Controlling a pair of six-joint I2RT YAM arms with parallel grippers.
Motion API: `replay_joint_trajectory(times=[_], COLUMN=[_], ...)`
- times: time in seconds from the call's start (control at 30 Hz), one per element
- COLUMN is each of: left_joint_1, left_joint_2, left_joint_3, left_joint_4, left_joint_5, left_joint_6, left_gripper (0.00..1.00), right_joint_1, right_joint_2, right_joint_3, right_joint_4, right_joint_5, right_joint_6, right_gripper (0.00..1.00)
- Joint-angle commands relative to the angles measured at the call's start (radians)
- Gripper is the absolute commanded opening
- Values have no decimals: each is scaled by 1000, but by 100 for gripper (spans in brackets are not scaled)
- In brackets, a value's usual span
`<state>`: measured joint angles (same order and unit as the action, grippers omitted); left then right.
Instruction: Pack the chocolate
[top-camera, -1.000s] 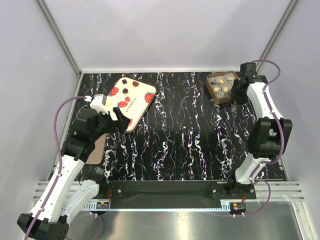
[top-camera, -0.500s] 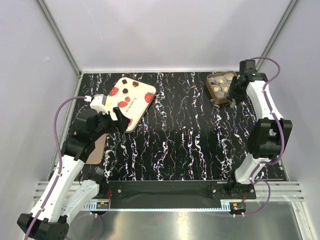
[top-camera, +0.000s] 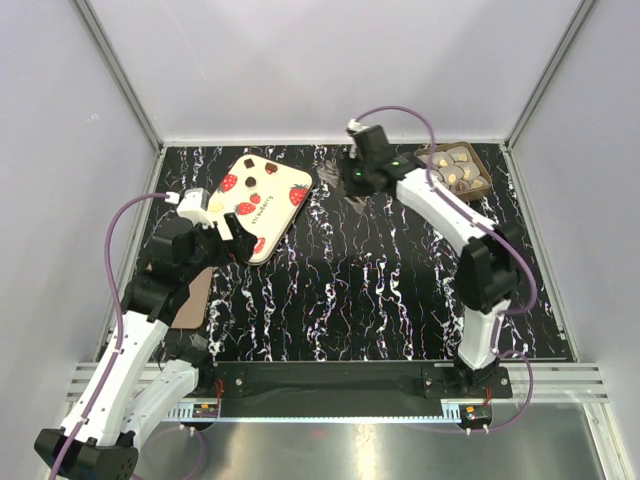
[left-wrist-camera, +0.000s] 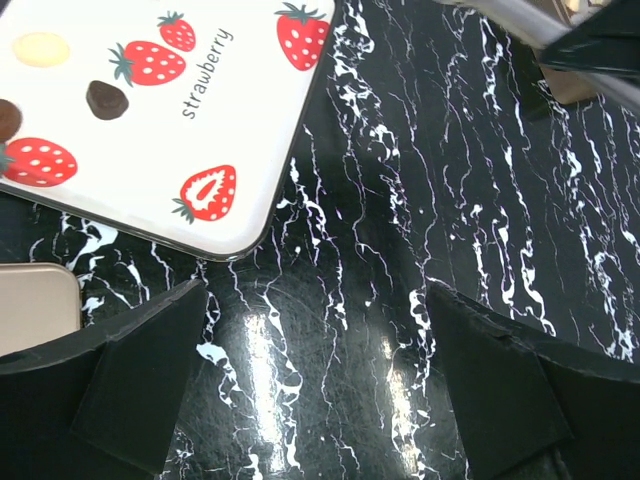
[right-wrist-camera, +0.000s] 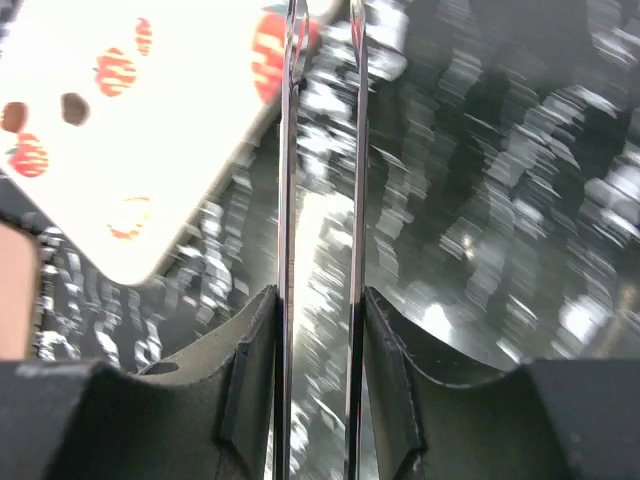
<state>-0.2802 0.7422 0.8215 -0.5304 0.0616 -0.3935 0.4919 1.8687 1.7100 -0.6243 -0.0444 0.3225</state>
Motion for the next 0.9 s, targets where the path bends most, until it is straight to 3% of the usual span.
replay_joint_trajectory(times=[0.0,0.23,0.53,0.87], left_joint_1=[6,7,7,7], left_joint_2=[-23,-41,-52,-49], left_joint_3=[1,-1,-2,1], left_joint_4=[24,17,15,13], left_joint_5=[-57,-89,-89,-91], left_joint_6=[-7,-8,-5,-2], left_gripper=[99,99,99,99], right_joint_1=[81,217,224,231], right_joint_2=[107,309,540,653], right_joint_3=[123,321,557,642], right_joint_4=[196,319,294,288], right_joint_5=[-11,8,-38,-72], right_joint_6=[20,-109,-146,-194], right_gripper=[43,47,50,53])
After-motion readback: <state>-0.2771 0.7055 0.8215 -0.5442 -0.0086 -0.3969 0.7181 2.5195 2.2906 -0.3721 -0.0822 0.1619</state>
